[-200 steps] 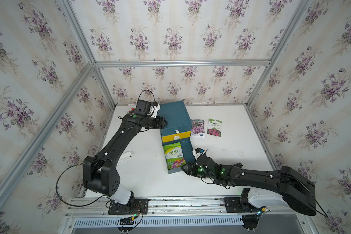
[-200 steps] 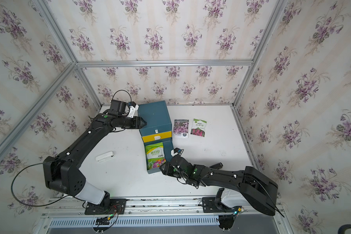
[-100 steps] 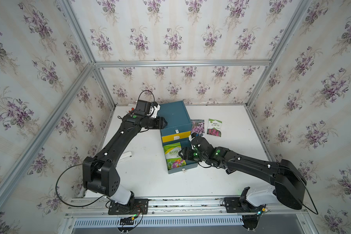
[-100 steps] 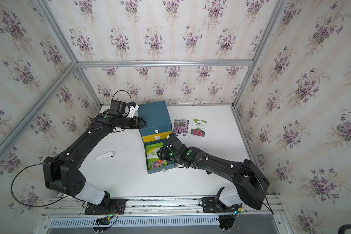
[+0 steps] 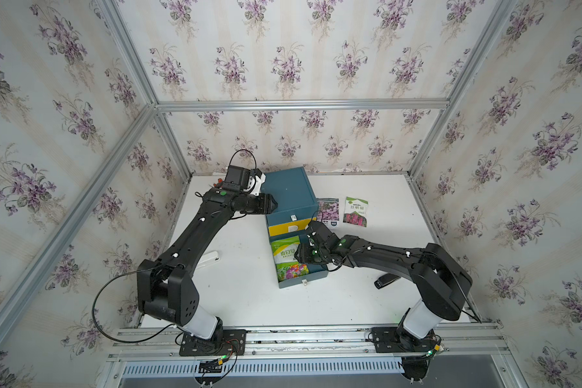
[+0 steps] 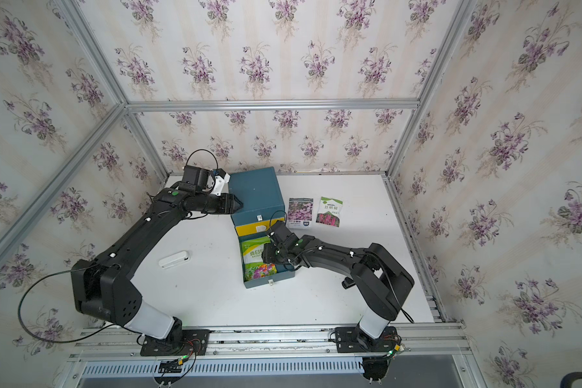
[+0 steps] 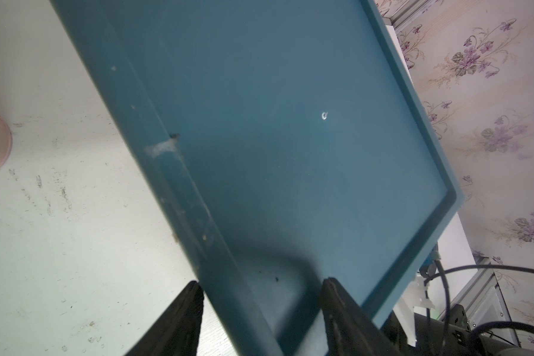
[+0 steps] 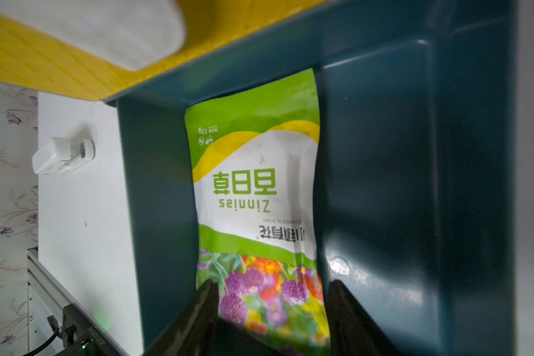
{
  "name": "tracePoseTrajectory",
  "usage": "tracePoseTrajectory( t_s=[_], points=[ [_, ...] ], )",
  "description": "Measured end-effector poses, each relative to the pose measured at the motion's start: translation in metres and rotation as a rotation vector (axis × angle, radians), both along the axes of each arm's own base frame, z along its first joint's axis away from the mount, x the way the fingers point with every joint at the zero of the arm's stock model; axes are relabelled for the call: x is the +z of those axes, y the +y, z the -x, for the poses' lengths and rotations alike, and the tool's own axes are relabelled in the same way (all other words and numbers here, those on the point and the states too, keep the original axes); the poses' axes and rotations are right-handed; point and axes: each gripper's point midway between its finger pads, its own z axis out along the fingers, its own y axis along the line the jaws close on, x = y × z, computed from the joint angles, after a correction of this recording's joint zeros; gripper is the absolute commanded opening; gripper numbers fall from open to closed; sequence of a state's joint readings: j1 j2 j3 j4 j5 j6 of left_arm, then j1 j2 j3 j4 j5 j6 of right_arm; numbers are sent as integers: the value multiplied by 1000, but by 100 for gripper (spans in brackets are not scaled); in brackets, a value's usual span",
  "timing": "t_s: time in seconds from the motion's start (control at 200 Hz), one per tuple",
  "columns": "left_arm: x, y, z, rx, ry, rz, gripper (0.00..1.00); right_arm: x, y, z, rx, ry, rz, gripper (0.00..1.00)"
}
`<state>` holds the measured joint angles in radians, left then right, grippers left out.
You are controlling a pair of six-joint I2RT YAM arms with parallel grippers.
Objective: Take the seed bags out of the drawer
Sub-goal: Pick up the seed packet from the drawer.
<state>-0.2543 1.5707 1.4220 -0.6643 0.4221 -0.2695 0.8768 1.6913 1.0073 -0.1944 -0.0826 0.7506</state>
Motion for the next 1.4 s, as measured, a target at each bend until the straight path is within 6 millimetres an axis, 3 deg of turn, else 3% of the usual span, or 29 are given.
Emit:
tracePoseTrajectory(
  t_s=[0.515,0.679,0.909,1.074,1.399],
  points=[
    [0,0,0,-9,5,-6,64,-38,4,-15,-20,5,100,51],
    [0,0,0,-9,7,-6,64,-39,15,-16,-3,-1,68,40],
    [-1,0,0,-9,7,-6,64,-44,21,-14,9,12,53,13],
    [-1,0,0,-9,8,-6,64,-44,23,-14,10,15,43,0],
    [-1,0,0,-10,3,-4,64,-31,21,-12,6,11,30,0]
  ],
)
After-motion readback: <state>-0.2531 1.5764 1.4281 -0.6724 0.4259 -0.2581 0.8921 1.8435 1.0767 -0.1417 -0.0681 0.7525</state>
